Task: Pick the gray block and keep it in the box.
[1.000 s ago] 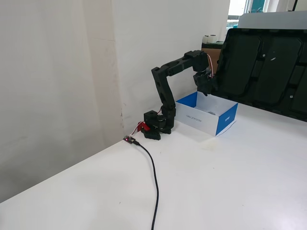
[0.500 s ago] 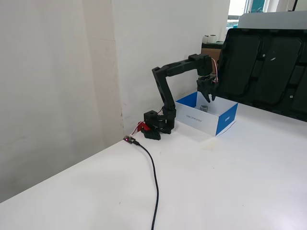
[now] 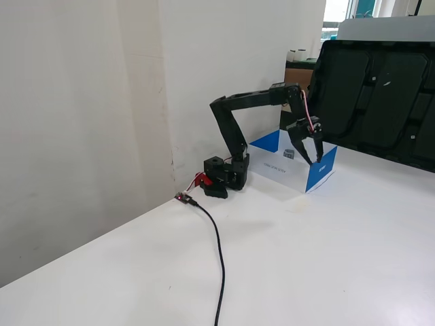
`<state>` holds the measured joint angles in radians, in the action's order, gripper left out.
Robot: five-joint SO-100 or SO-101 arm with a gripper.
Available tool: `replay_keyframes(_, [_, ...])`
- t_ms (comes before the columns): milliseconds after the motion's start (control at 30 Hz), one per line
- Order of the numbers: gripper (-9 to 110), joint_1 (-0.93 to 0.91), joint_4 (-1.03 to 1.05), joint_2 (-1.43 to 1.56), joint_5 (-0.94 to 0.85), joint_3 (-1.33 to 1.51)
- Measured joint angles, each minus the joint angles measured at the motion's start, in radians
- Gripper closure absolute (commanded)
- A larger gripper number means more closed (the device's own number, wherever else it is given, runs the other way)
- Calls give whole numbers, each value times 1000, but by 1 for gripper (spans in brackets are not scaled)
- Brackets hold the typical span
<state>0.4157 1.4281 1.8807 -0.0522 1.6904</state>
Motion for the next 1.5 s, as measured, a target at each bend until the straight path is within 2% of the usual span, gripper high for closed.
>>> replay_keyframes(267, [101,-252,-167,64,-3,187])
replay_keyframes(467, [101,-339,-310,192,-3,410])
replay_keyframes(900, [101,-426,-492,620,8,888])
replay_keyframes(1133, [101,-423,-495,928,8,1074])
replay_keyframes(1500, [101,-380,-440,1152,61,1189])
